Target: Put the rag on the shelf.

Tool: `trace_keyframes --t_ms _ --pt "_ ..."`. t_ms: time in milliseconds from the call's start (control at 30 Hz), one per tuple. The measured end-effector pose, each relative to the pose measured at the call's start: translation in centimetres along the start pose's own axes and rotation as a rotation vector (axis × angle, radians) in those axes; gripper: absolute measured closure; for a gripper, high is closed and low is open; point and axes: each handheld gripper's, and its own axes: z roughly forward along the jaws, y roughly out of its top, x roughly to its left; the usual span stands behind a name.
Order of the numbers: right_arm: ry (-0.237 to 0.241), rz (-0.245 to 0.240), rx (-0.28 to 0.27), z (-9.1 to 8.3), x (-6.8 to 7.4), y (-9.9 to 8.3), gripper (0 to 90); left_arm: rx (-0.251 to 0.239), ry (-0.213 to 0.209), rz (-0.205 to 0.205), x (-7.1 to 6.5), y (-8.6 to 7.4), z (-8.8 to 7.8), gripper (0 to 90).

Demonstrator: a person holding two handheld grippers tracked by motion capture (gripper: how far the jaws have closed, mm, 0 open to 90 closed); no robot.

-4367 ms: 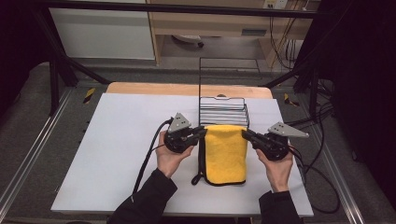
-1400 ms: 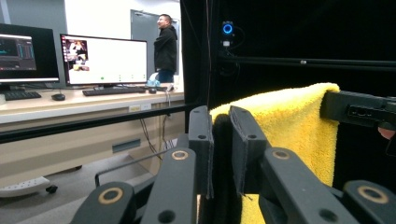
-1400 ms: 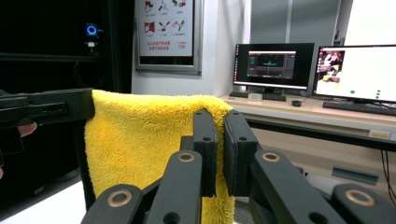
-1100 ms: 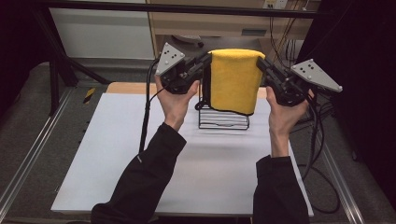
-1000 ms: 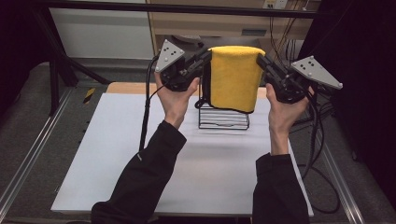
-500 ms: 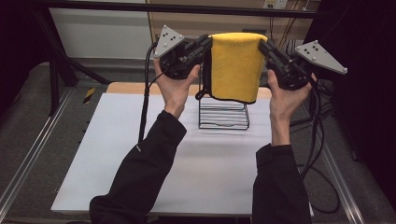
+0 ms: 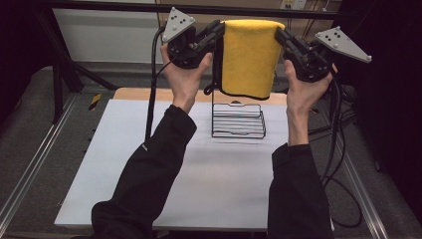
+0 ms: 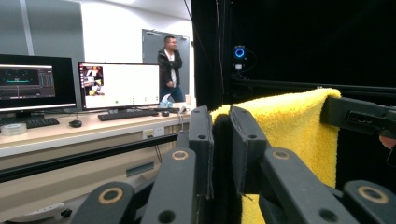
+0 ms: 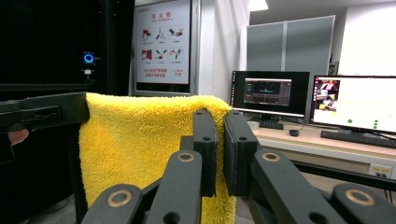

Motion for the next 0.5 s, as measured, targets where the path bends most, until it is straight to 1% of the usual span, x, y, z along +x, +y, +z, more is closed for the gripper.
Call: trace_keyframes --t_ms 133,200,500 --pt "-0.008 -0.004 -0.002 0.7 -0.3 0.3 85.1 0.004 0.001 -0.004 0.3 0.5 0.7 79.6" --pt "-0.013 -0.003 -0.003 1.1 -0.6 0.5 85.1 0.008 0.006 0.005 0.4 0.7 1.0 79.6" --pt "-0.016 0.004 -0.008 2.8 -1.7 1.2 85.1 0.005 0.025 0.018 1.0 1.3 2.3 79.6"
